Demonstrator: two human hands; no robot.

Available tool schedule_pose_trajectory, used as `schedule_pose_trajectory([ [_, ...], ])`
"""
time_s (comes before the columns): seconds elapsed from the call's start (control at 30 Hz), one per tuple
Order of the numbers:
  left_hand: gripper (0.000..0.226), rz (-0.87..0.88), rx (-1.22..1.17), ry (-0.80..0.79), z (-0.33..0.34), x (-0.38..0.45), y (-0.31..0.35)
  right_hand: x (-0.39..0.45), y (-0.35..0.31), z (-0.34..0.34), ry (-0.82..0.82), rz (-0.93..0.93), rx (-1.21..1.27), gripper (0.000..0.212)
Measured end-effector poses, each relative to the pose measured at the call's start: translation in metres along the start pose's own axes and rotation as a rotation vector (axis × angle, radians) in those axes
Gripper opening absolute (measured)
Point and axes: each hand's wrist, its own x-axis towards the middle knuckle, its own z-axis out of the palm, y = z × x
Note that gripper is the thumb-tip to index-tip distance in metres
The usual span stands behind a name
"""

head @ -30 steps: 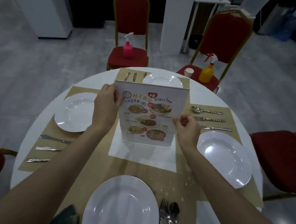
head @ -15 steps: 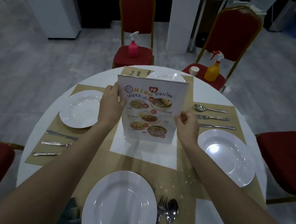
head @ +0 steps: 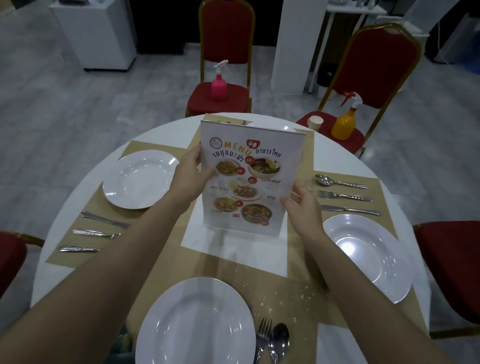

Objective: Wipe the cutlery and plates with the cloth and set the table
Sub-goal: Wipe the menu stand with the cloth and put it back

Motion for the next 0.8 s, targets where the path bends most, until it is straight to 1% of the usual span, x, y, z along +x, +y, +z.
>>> schedule_pose_trajectory([
  [0.07,0.046,-0.096,0.008,-0.003,-0.001,0.0,-0.005,-0.001,-0.002,0.0,0.019,0.043,0.006,0.036],
  [0.1,0.048,-0.13,0.044,0.005,-0.002,-0.002,-0.008,-0.004,-0.003,0.002,0.06,0.061,-0.004,0.037],
  [0.2,0.051,-0.124,0.205,0.014,-0.006,-0.025,-0.024,-0.02,-0.006,0.012,0.191,0.06,-0.079,0.047],
  [0.27,0.047,-0.111,0.263,-0.018,-0.013,-0.053,-0.039,-0.045,-0.004,0.025,0.179,0.023,-0.107,0.043],
  [0.37,0.037,-0.073,0.341,-0.075,-0.033,-0.108,-0.071,-0.096,0.004,0.057,0.042,-0.073,-0.21,0.033],
  [0.43,0.032,-0.05,0.429,-0.078,-0.051,-0.147,-0.099,-0.132,0.01,0.083,-0.083,-0.146,-0.3,0.03],
  [0.47,0.032,-0.067,0.47,-0.076,-0.062,-0.166,-0.113,-0.148,0.013,0.097,-0.138,-0.195,-0.362,0.029],
  [0.57,0.032,-0.13,0.622,-0.062,-0.097,-0.212,-0.156,-0.191,0.015,0.137,-0.293,-0.294,-0.485,0.031],
  [0.63,0.03,-0.128,0.765,-0.083,-0.117,-0.235,-0.178,-0.212,0.014,0.165,-0.416,-0.331,-0.559,0.037],
  [0.7,0.027,-0.154,0.774,-0.091,-0.132,-0.253,-0.191,-0.228,0.013,0.193,-0.527,-0.337,-0.663,0.044],
  [0.8,0.025,-0.094,0.782,-0.18,-0.141,-0.267,-0.203,-0.241,0.011,0.228,-0.598,-0.412,-0.843,0.036],
])
